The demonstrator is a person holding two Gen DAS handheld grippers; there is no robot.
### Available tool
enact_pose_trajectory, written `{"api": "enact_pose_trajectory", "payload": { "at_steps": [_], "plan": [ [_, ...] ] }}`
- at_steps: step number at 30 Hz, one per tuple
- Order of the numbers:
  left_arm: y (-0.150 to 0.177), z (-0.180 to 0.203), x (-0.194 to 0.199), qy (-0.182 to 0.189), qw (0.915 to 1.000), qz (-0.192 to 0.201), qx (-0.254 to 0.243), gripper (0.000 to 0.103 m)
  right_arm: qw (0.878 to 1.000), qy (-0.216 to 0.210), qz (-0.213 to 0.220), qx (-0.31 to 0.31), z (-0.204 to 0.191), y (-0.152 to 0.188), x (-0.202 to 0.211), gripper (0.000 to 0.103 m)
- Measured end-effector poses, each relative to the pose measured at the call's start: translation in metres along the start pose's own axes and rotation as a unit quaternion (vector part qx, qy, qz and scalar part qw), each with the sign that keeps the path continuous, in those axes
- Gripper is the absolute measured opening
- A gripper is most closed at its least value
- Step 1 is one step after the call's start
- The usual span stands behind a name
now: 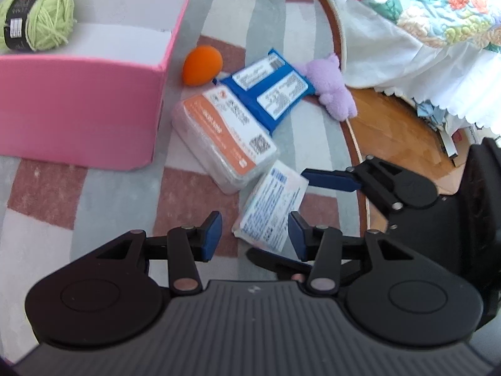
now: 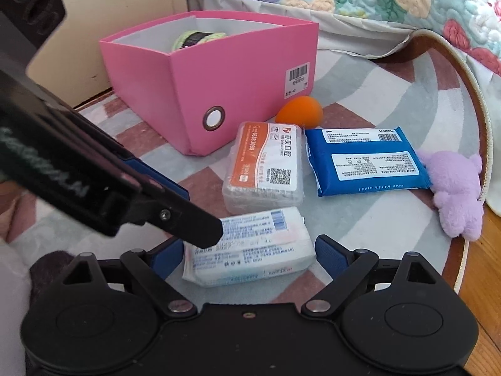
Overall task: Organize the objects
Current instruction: 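Lift the white packet with the left tool, then carry the white packet with the left tool toward the pink box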
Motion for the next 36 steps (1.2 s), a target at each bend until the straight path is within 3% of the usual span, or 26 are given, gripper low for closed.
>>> {"api": "enact_pose_trajectory", "payload": {
  "at_steps": [6,8,10,13,21,27,36],
  "plan": [
    [0.008,-0.001,-0.010,0.016,0.9991,-0.029,0.027,0.044,1.000,-0.016,-0.015,0.010,0.005,0.002,-0.002,0.094],
    [0.010,-0.002,-0.013,0.017,0.9987,-0.032,0.035,0.041,0.999,-0.011,-0.027,0.018,0.003,0.003,-0.009,0.094],
    [0.011,-0.003,-0.013,0.016,0.9986,-0.032,0.040,0.026,0.999,0.000,-0.029,0.022,-0.001,0.004,-0.012,0.094],
    [0.012,-0.001,-0.013,0.014,0.9990,-0.027,0.033,0.024,1.000,0.006,-0.019,0.018,-0.006,0.005,-0.008,0.093],
    [0.009,-0.005,-0.012,0.014,0.9984,-0.018,0.052,0.024,0.999,0.034,-0.016,-0.005,-0.015,0.013,0.004,0.086],
    [0.008,-0.004,-0.014,0.028,0.9977,-0.009,0.062,0.034,0.999,0.033,-0.007,-0.033,-0.008,0.017,0.001,0.083],
    [0.003,0.000,-0.015,0.002,0.9977,0.023,0.064,0.036,0.996,0.054,0.004,-0.072,-0.010,0.017,0.003,0.078]
  ]
}}
Point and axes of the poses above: each gripper's, at about its wrist camera, not at the fingertips, and x roughly against the way its jaws point, z to its right, y to its underside, the point moved 3 cm from there along -x, roughly the way its jaws point, and after that the axes turned 2 degrees about x, right-handed, at the moved point
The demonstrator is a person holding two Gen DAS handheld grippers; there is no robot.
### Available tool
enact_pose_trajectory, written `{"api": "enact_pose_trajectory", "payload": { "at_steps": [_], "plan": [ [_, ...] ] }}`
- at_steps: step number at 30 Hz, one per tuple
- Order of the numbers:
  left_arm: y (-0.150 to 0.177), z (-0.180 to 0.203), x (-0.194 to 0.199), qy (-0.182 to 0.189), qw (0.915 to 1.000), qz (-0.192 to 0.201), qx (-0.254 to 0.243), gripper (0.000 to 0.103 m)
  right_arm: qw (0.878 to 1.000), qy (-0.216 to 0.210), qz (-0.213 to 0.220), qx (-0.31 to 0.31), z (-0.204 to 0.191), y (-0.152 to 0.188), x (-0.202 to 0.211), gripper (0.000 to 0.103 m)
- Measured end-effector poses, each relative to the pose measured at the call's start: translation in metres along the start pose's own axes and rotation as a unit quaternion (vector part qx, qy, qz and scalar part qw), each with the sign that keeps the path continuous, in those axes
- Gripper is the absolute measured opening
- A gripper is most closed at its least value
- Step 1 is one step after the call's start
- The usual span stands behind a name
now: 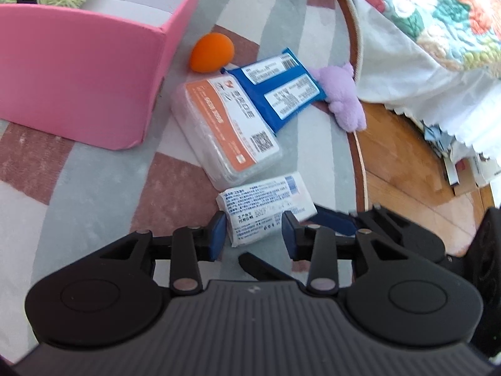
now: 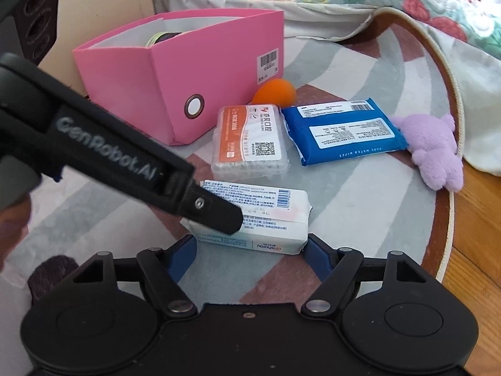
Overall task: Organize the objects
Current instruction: 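Carry the white packet with the left tool toward the pink box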
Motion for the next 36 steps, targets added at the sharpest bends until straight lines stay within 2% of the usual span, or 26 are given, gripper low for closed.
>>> {"api": "enact_pose_trajectory", "payload": {
  "at_steps": [5,9,13,16,18,22,26,29,32,34,36],
  "plan": [
    [-0.002,-0.003,0.003,0.007,1.0000,0.000,0.005,0.041,1.000,-0.003,-0.004,-0.002,0.002,0.001,0.002,0.077],
    [0.002,0.004,0.008,0.016,0.9995,-0.008,-0.025,0.045,1.000,0.014,-0.004,-0.013,0.013,-0.002,0.003,0.081],
    [-0.002,0.005,0.009,0.027,0.9995,0.008,-0.015,0.054,0.999,-0.017,0.002,-0.032,0.021,-0.001,0.003,0.081],
    [-0.005,0.005,0.003,0.031,0.9993,0.014,-0.013,0.048,0.999,-0.040,0.006,-0.028,0.018,-0.002,0.001,0.080],
    [-0.005,0.007,0.003,0.029,0.9992,0.020,-0.018,0.043,0.999,-0.028,0.005,-0.022,0.013,-0.003,-0.001,0.080],
    [-0.003,0.010,-0.001,0.023,0.9992,0.010,-0.031,0.043,0.997,-0.027,0.024,-0.062,0.018,0.000,-0.001,0.080],
    [-0.004,0.013,-0.003,0.013,0.9992,0.016,-0.034,0.043,0.998,-0.008,0.026,-0.062,0.013,-0.001,-0.003,0.080],
    [-0.005,0.010,0.000,0.024,0.9993,0.015,-0.024,0.043,0.998,0.005,0.019,-0.057,0.009,-0.003,-0.003,0.080],
    [-0.006,0.017,0.013,0.041,0.9980,0.025,-0.040,0.044,0.999,0.010,0.009,-0.042,0.005,-0.004,0.000,0.079],
    [-0.007,0.024,0.023,0.058,0.9966,0.030,-0.050,0.044,0.998,0.008,0.009,-0.057,0.008,-0.004,0.005,0.079],
    [-0.008,0.031,0.031,0.058,0.9961,0.029,-0.059,0.043,0.997,0.004,0.009,-0.073,0.010,-0.005,0.010,0.076]
  ]
}}
Point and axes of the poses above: each gripper's, at about its wrist camera, not at the fingertips, and x roughly against the way its jaws point, z to its right, y to its underside, the point moved 3 cm from there along -x, roughly the way its jaws point, and after that the axes turned 2 degrees about x, right-handed, at the moved point
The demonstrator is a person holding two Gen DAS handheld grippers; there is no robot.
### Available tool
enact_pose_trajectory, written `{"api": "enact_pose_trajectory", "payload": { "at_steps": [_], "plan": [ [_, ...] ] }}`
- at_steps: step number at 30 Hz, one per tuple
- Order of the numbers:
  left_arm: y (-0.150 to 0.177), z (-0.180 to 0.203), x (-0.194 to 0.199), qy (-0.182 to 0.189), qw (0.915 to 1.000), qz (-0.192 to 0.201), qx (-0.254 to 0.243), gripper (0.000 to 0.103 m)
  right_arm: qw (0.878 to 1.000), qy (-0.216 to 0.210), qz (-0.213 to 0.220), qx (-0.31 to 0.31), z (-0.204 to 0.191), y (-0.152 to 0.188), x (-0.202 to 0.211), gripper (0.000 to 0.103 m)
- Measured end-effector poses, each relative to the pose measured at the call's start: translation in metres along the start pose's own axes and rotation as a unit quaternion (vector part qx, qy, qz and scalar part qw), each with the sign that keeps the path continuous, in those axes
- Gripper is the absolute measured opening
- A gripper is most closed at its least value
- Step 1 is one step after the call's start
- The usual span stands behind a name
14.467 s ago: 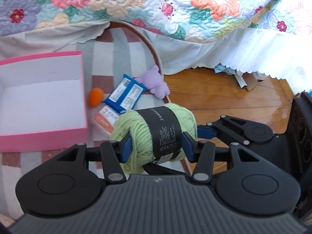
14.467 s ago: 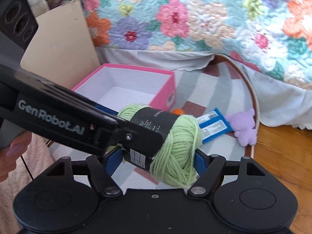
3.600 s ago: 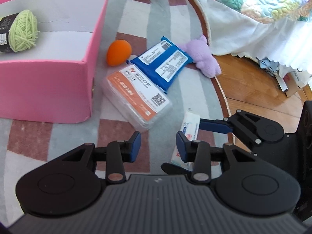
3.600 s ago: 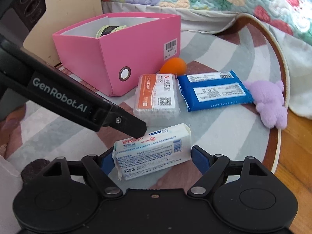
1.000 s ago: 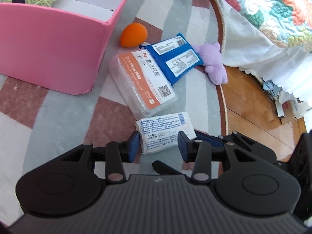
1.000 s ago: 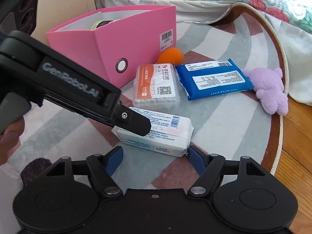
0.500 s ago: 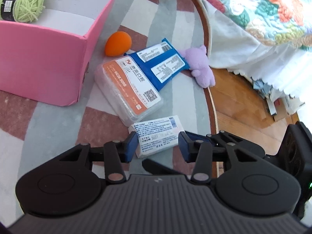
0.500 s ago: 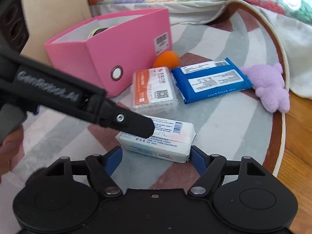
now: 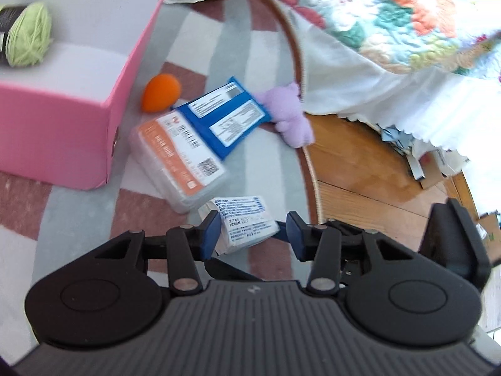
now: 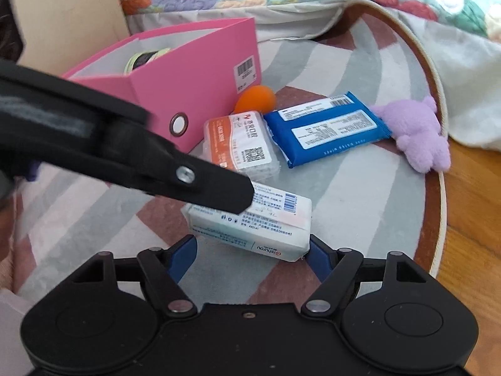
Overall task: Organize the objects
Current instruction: 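Carry the white packet with the left tool toward the pink box, then lower the white packet into the pink box beside the green yarn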
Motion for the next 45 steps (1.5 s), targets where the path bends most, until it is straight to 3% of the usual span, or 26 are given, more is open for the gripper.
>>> {"api": "enact_pose_trajectory", "payload": {
  "at_steps": [6,14,27,45],
  "plan": [
    [-0.005,0.015,0.019,-0.010,0.9994,-0.019,-0.027,0.043,1.000,0.004,0.015,-0.019,-0.006,-0.001,0.021,0.067],
    [-0.004,0.034,0.047,-0.033,0.9973,-0.021,-0.063,0.043,0.999,0.018,0.030,0.005,-0.022,-0.011,0.047,0.065],
    [-0.012,0.050,0.096,-0.049,0.9959,-0.030,-0.070,0.043,0.996,0.030,0.040,0.075,-0.058,-0.031,0.089,0.067],
    [-0.028,0.036,0.163,-0.076,0.9949,0.033,-0.058,0.043,0.985,0.032,0.041,0.167,-0.119,-0.084,0.112,0.069]
  ]
}}
Point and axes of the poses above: each gripper's, at about its wrist camera, not at the fingertips, and x roughly against the way its jaws point, z to its right, y to its underside, the point moved 3 cm from there along -x, roughly the way its jaws point, and after that the axes turned 2 degrees about x, right-handed, at the moved point
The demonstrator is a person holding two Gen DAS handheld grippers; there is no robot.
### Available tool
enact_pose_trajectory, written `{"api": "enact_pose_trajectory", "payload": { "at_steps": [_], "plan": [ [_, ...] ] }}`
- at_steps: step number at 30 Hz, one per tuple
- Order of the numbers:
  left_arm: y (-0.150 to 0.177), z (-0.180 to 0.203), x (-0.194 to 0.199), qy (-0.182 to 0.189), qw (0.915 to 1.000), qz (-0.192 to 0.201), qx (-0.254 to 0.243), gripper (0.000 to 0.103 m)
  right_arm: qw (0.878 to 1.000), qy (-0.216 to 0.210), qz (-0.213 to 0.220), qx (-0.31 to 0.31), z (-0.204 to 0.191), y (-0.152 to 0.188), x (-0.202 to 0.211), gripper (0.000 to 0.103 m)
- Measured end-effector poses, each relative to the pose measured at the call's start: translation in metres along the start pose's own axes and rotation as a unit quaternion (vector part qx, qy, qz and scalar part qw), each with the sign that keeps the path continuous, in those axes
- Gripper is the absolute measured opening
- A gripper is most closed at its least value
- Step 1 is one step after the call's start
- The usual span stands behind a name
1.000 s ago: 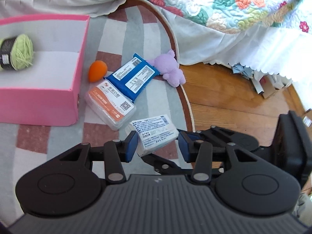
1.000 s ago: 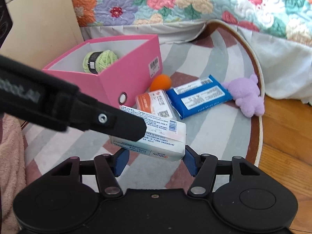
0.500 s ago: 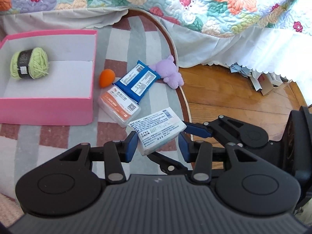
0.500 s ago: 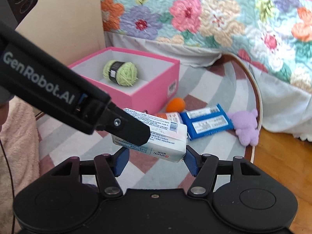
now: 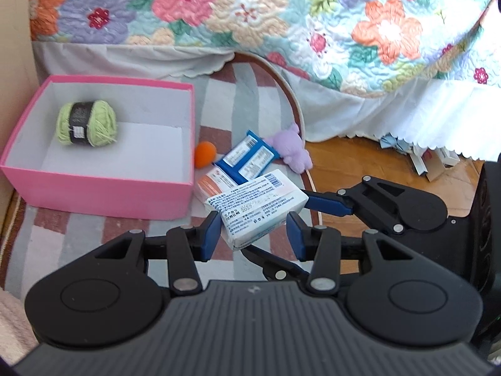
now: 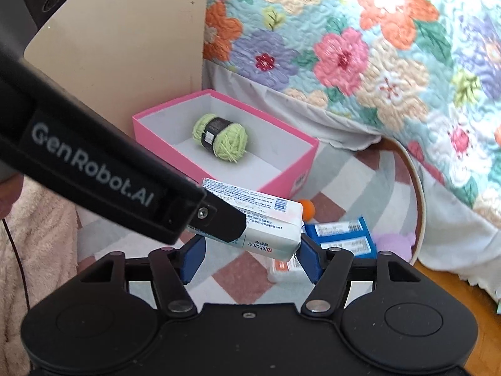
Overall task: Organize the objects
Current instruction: 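Lower the white packet into the pink box beside the green yarn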
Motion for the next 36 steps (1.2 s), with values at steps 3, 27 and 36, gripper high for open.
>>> {"api": "enact_pose_trajectory", "payload": {
  "at_steps": [3,27,36],
  "plan": [
    [-0.005,-0.005,0.008,-0.008,0.9999,0.008,0.002,0.043,1.000,0.003,0.004,0.011,-0.008,-0.010,0.002,0.069],
    [-0.049,-0.072,0.040,-0.043,0.9977,0.053,-0.001,0.043,0.998,-0.015,0.038,0.042,-0.035,-0.086,-0.034,0.066],
    [-0.072,-0.140,0.003,-0.055,0.9972,0.029,0.041,0.043,0.998,-0.033,0.010,0.046,-0.047,-0.114,-0.101,0.066]
  ]
}}
Point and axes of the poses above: each gripper's, at about its wrist camera, not at the fingertips, and x roughly against the way its jaws point, z to its right, y to its underside, the point moved 3 cm from there along -x, roughly the way its jaws point, and after that the axes turned 2 degrees about x, right-handed, at the moved point
